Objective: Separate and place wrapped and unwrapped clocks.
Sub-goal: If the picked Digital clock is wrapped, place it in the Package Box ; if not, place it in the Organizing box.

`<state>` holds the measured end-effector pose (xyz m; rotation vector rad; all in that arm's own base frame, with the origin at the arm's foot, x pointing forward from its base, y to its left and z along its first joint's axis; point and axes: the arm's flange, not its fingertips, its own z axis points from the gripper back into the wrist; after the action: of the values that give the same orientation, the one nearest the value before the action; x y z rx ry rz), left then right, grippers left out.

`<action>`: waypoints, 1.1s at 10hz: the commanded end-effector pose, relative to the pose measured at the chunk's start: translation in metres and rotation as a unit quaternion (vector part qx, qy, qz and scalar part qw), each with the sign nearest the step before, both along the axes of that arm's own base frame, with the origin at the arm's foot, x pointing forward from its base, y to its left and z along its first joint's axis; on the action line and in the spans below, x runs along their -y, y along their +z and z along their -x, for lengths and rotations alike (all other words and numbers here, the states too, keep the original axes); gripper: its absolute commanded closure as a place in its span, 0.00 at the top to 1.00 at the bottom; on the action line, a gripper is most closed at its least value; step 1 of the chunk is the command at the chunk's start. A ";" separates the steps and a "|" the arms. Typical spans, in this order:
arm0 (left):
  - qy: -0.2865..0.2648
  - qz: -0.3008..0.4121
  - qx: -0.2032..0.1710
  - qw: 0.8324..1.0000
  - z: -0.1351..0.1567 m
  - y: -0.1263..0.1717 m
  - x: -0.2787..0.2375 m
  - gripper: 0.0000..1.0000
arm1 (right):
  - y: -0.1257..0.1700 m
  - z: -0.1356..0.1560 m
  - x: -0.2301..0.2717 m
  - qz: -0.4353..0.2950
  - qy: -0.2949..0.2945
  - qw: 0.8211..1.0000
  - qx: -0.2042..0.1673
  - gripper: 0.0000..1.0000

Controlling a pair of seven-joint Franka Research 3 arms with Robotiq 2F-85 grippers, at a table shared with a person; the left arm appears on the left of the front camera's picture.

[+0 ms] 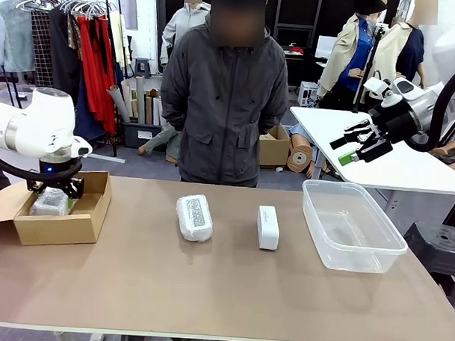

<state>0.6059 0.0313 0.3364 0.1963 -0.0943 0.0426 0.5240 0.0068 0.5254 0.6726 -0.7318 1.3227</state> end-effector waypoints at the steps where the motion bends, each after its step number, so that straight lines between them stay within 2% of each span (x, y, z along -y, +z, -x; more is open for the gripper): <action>1: 0.005 -0.011 0.016 1.000 0.004 0.002 0.001 0.75 | 0.001 0.000 -0.001 0.000 0.001 1.000 0.002 1.00; 2: 0.006 -0.010 0.016 1.000 0.005 0.003 0.002 0.94 | 0.001 0.000 -0.001 0.000 0.001 1.000 0.002 1.00; 3: 0.008 -0.010 0.016 1.000 0.006 0.005 0.003 1.00 | 0.001 0.000 -0.001 0.000 0.001 1.000 0.002 1.00; 7: 0.010 -0.009 0.024 1.000 0.009 0.017 0.006 1.00 | 0.001 0.000 -0.001 0.000 0.001 1.000 0.002 1.00; 11: 0.012 0.049 0.016 0.999 0.022 0.054 0.014 1.00 | 0.001 0.000 -0.001 0.000 0.001 1.000 0.002 1.00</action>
<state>0.5940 0.0163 0.3821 0.1388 -0.1297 0.0752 0.5240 0.0067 0.5254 0.6726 -0.7318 1.3227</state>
